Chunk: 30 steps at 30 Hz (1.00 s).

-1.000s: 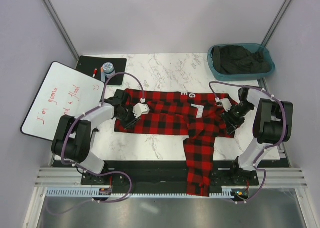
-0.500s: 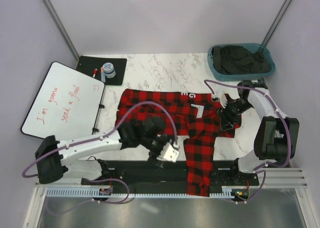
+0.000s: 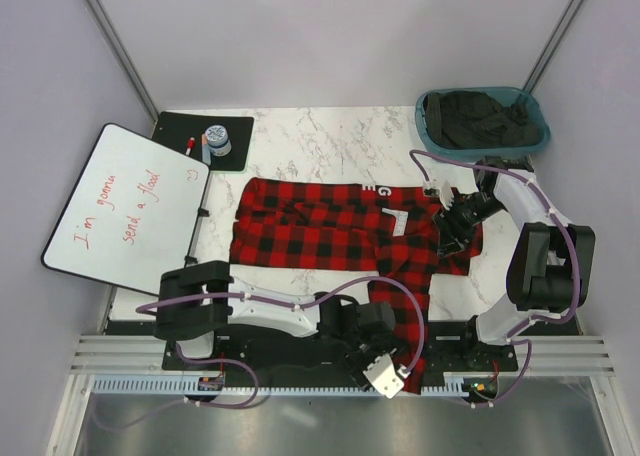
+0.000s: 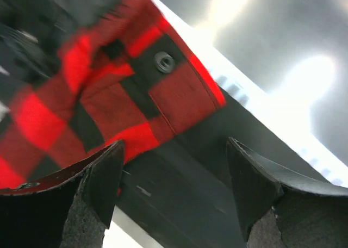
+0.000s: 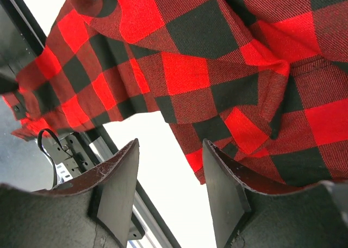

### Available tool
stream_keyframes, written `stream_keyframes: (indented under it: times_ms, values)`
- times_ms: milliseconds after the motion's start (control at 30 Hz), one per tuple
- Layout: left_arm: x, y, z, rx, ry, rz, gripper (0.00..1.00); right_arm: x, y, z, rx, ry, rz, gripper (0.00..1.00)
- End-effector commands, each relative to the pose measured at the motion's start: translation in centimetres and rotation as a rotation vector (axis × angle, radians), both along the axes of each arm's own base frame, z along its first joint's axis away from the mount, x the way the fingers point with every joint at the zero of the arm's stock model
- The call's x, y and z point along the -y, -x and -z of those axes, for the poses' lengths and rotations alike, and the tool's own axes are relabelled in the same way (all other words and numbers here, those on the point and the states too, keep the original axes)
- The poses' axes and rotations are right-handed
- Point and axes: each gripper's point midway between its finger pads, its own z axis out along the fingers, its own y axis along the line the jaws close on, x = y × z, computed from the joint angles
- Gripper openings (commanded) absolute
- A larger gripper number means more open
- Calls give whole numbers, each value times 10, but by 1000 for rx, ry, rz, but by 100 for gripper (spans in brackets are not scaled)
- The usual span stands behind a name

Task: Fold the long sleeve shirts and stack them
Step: Fold the shirt

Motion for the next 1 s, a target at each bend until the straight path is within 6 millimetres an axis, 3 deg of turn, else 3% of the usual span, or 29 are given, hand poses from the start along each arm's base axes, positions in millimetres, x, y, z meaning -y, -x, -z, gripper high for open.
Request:
stream_keyframes:
  times_ms: [0,200,433,633,833,967]
  values:
    - [45,-4,-20,58,163,36,80,-6,-3,-11,21,-48,1,58]
    - [38,12,-20,42,158,106,72,-4,-2,-8,16,-48,-2,58]
    - [19,19,-43,21,159,139,70,-3,1,-3,0,-49,-6,58]
    - [28,26,-59,-24,178,146,71,-4,3,-1,-5,-54,-11,58]
    - [35,26,-29,-82,84,136,71,-2,3,-3,0,-49,-10,61]
    - [27,25,-8,-99,28,153,71,-1,0,-5,7,-50,-10,62]
